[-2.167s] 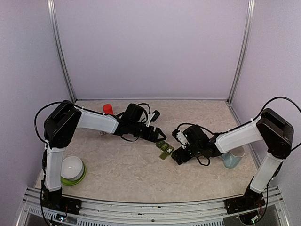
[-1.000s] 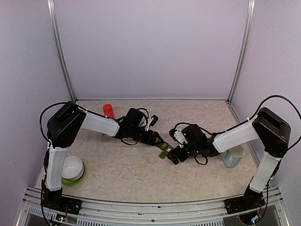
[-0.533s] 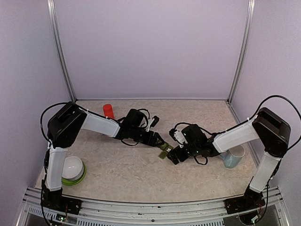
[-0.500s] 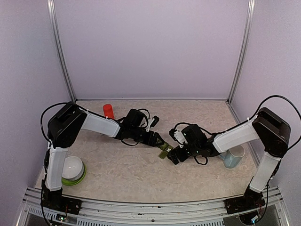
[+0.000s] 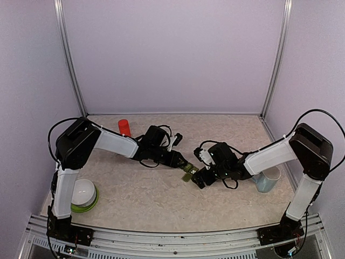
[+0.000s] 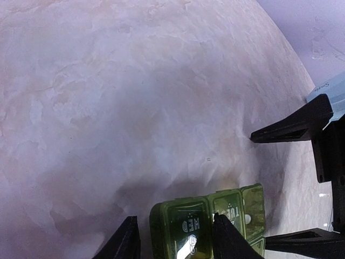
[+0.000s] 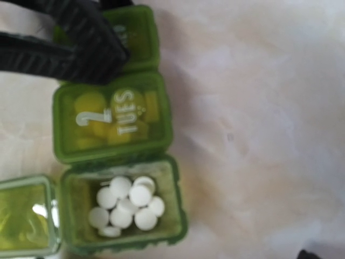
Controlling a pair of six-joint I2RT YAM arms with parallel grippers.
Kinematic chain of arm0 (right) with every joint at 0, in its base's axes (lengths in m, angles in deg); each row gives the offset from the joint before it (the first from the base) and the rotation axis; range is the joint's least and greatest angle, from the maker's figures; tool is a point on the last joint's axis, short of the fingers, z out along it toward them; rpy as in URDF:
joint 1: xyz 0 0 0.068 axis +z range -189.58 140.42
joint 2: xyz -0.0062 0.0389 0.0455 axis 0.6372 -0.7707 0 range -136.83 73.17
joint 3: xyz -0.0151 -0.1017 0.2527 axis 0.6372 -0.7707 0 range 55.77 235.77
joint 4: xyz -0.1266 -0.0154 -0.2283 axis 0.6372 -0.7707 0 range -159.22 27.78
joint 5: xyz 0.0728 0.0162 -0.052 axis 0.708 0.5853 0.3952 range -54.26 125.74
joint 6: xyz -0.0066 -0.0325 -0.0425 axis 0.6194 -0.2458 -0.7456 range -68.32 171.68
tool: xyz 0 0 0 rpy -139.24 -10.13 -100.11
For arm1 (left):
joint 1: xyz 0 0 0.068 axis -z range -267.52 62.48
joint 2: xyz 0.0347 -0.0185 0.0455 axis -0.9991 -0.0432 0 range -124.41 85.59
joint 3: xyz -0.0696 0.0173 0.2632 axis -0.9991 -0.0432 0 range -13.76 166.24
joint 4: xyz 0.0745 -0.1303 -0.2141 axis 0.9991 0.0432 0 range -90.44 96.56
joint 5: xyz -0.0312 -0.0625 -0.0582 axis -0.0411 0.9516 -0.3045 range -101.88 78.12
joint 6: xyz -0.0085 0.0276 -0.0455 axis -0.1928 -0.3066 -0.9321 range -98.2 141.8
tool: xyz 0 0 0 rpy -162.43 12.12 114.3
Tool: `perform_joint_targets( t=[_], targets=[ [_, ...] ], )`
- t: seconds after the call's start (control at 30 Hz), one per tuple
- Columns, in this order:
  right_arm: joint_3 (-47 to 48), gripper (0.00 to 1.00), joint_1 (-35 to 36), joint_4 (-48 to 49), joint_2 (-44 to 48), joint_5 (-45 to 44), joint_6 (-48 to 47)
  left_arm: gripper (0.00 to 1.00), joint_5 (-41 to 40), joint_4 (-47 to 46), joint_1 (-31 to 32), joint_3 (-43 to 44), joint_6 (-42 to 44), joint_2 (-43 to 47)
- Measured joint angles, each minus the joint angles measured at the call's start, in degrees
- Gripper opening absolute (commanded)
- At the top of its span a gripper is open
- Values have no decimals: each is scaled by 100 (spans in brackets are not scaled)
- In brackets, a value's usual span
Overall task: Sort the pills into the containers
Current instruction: Hold the pill container at the center of the board.
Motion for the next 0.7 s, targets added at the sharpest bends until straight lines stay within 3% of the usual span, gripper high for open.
perform_joint_targets(
  t=[0.7],
  targets=[
    [-256,100,273,678,-31,-289,-90,42,-9,-2,72,44,-7,-31]
  ],
)
